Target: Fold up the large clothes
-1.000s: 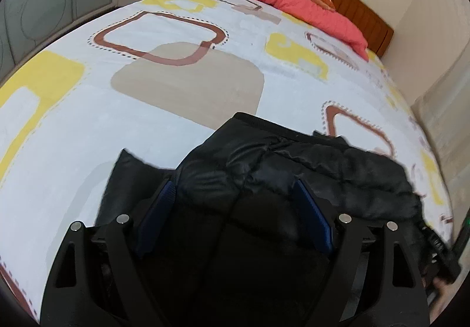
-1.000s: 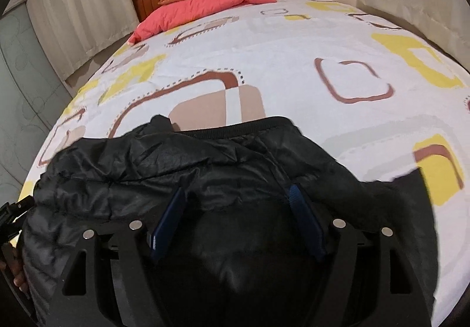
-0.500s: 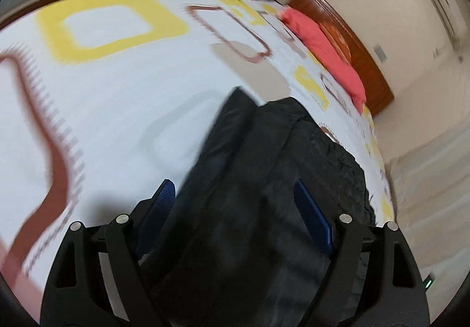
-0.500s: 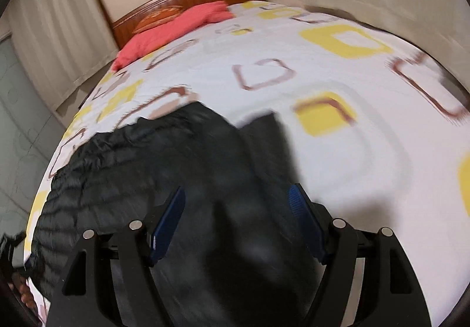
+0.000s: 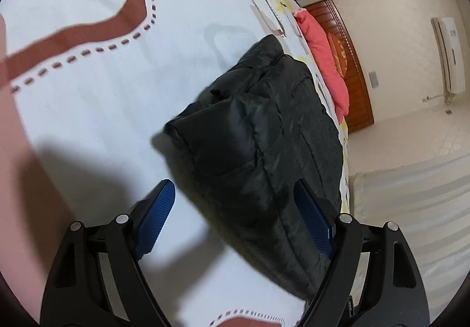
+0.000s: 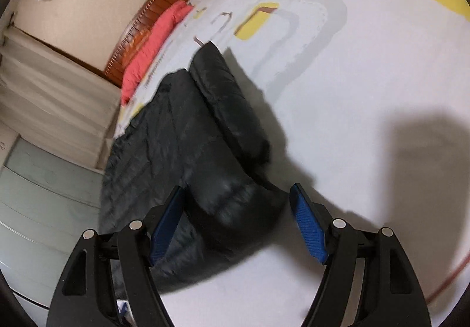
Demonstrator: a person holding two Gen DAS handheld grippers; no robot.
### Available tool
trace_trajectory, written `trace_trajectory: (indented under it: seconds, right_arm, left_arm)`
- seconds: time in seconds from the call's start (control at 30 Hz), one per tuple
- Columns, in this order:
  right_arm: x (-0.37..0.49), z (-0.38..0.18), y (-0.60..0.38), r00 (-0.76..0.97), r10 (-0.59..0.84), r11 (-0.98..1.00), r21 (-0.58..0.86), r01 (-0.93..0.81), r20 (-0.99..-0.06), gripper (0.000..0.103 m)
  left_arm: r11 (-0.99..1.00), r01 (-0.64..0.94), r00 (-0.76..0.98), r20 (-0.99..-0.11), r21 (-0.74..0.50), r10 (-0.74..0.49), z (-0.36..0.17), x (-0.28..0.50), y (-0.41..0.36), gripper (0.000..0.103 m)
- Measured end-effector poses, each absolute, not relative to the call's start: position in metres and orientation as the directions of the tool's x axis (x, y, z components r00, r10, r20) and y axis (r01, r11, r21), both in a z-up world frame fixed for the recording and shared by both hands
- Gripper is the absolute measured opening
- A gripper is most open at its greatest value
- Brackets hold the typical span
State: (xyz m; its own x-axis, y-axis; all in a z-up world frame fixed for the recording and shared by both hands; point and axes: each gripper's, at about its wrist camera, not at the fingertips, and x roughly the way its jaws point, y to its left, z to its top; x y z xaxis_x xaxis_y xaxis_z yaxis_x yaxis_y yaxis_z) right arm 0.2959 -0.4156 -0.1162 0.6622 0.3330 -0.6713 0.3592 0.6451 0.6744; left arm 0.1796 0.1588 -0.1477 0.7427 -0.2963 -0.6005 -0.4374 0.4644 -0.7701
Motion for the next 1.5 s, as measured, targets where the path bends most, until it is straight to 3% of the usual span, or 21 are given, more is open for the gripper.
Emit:
trace_trajectory:
  seconds: [0.1, 0.13, 0.23, 0.33, 0.43, 1.1, 1.2, 1.27, 1.33, 1.47, 1.5]
  right_arm:
    - [0.309, -0.120, -0.412, 0.674, 0.328, 0.624, 0.687, 0.372, -0.662, 0.073]
    - [0.312, -0.120, -0.413, 0.677, 0.324, 0.625, 0.687, 0.371, -0.660, 0.069]
    - [0.317, -0.123, -0.411, 0.673, 0.327, 0.626, 0.686, 0.371, -0.663, 0.043]
    - [0.313, -0.124, -0.413, 0.680, 0.357, 0.609, 0.711, 0.351, -0.641, 0.030]
    - [0.305, -0.121, -0.413, 0.685, 0.366, 0.606, 0.720, 0.339, -0.630, 0.026]
    - [0.208, -0.122, -0.409, 0.653, 0.428, 0.596, 0.738, 0.316, -0.625, 0.025]
    - [0.213, -0.122, -0.412, 0.652, 0.436, 0.589, 0.744, 0.314, -0.620, 0.031]
    - [0.210, -0.121, -0.415, 0.660, 0.429, 0.581, 0.748, 0.321, -0.617, 0.041]
    - [0.205, -0.118, -0.420, 0.673, 0.412, 0.580, 0.746, 0.326, -0.615, 0.051]
    - [0.196, -0.124, -0.427, 0.689, 0.402, 0.552, 0.760, 0.344, -0.604, 0.053]
    - [0.198, -0.127, -0.428, 0.685, 0.404, 0.549, 0.760, 0.348, -0.606, 0.052]
  left_arm:
    - [0.466, -0.429, 0.762, -0.587, -0.774, -0.273, -0.148, 0.196, 0.158, 0.082]
    - [0.467, -0.423, 0.770, -0.580, -0.777, -0.267, -0.148, 0.198, 0.159, 0.074]
    - [0.485, -0.444, 0.752, -0.608, -0.753, -0.255, -0.153, 0.209, 0.162, 0.048]
    - [0.502, -0.429, 0.757, -0.602, -0.751, -0.253, -0.152, 0.204, 0.160, 0.037]
    - [0.537, -0.411, 0.758, -0.603, -0.737, -0.249, -0.146, 0.196, 0.158, 0.030]
    - [0.576, -0.396, 0.729, -0.626, -0.715, -0.276, -0.136, 0.093, 0.179, 0.029]
    - [0.563, -0.388, 0.736, -0.613, -0.729, -0.286, -0.137, 0.090, 0.185, 0.037]
    - [0.543, -0.402, 0.745, -0.608, -0.738, -0.275, -0.136, 0.087, 0.190, 0.045]
    - [0.530, -0.424, 0.756, -0.609, -0.734, -0.239, -0.133, 0.081, 0.195, 0.063]
    - [0.530, -0.447, 0.762, -0.618, -0.720, -0.197, -0.132, 0.076, 0.207, 0.066]
    - [0.536, -0.450, 0.757, -0.623, -0.714, -0.194, -0.133, 0.076, 0.208, 0.062]
